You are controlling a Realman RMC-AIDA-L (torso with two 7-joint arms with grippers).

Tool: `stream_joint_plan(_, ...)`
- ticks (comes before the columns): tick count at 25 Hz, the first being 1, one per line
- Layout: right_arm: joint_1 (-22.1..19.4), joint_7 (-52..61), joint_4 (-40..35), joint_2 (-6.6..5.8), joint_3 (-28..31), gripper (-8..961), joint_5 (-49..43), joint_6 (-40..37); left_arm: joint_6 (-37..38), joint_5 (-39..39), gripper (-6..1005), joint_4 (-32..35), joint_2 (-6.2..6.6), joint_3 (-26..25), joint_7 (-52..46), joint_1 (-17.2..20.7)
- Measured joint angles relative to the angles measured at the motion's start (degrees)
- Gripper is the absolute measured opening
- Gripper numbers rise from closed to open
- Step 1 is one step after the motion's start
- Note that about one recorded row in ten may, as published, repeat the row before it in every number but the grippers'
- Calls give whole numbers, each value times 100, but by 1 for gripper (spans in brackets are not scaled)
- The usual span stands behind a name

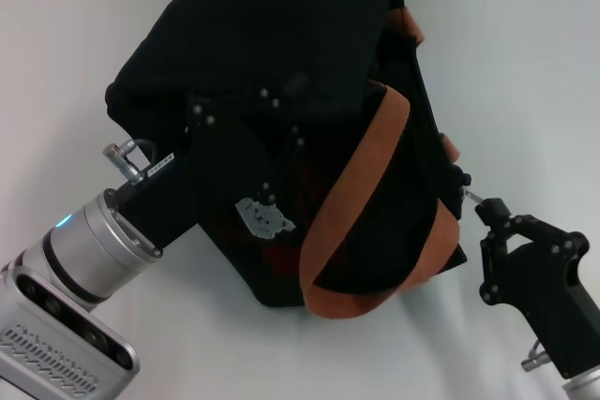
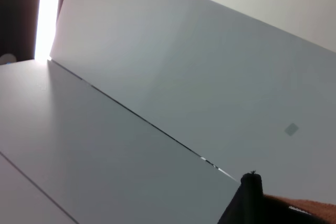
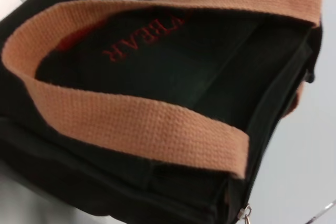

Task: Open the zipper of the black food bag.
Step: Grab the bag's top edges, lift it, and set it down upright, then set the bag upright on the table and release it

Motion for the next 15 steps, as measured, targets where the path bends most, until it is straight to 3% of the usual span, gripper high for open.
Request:
stream_joint_plan(6,-117,563,-155,-2,-47,106,-24,-1096,-98,-3,104,-349,0,-340,-528,129)
stream_joint_plan(11,-19,1666,-531,-49,-420,121,-38,-2411,-486,24,107,-1256,0,-901,-1139,541)
stream_joint_plan(15,61,2538,-760,-52,-506,242,-38,-2854,-654,14,109,-1497,0,-958,-1660,677)
